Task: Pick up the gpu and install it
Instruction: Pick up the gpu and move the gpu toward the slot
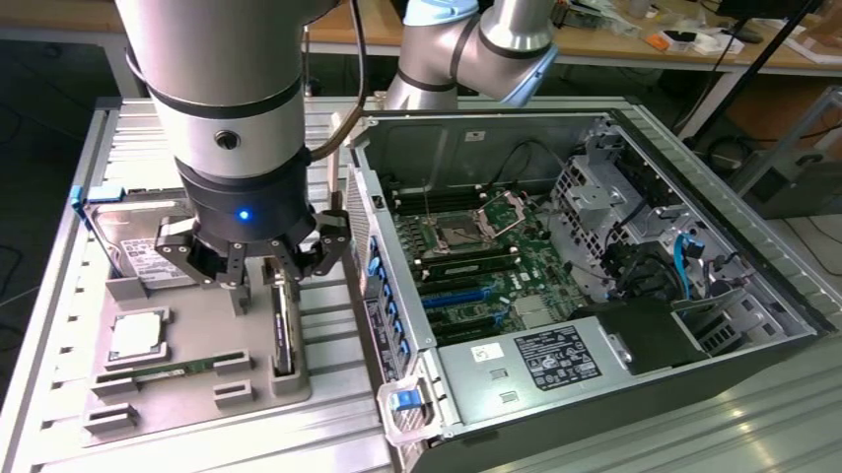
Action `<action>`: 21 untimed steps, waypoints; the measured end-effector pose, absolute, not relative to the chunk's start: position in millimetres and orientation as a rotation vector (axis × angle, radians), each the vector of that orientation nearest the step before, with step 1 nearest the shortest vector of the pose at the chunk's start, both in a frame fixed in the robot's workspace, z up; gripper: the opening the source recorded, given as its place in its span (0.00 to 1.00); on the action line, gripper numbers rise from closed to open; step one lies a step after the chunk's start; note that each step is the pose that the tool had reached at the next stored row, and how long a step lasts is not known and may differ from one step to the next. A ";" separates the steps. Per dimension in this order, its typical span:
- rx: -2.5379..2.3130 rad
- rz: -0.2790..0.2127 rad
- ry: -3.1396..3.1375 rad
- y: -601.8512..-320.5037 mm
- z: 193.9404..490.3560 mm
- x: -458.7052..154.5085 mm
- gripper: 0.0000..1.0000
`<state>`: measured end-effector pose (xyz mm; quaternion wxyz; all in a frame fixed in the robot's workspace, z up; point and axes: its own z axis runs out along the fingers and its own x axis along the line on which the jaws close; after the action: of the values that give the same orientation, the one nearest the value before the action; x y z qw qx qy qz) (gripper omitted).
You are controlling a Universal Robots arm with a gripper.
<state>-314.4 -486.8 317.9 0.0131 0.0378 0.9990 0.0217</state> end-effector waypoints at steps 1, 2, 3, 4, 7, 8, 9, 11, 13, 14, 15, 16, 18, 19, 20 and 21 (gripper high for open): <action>0.118 0.068 3.113 -486.7 316.4 -314.4 0.48; 0.117 0.068 3.113 -486.8 315.5 -314.4 0.48; 0.117 0.068 3.113 -486.7 314.9 -314.4 0.48; 0.117 0.068 3.112 -486.7 314.1 -314.4 0.48; 0.117 0.068 3.113 -486.7 312.3 -314.4 0.48; 0.117 0.068 3.113 -486.7 311.7 -314.4 0.48; 0.117 0.068 3.113 -486.7 311.0 -314.4 0.48; 0.117 0.068 3.113 -486.7 309.8 -314.4 0.48; 0.117 0.068 3.113 -486.7 308.5 -314.4 0.48; 0.117 0.068 3.113 -486.7 308.0 -314.4 0.48; 0.117 0.068 3.113 -486.7 307.3 -314.4 0.48; 0.117 0.068 3.113 -486.8 306.6 -314.4 0.48; 0.117 0.068 3.113 -486.7 305.3 -314.4 0.48; 0.117 0.068 3.113 -486.8 304.8 -314.4 0.48; 0.117 0.068 3.113 -486.7 304.2 -314.4 0.48; 0.117 0.068 3.113 -486.7 303.6 -314.4 0.48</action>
<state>-314.4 -486.7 303.6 0.0130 0.0375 0.9990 0.0217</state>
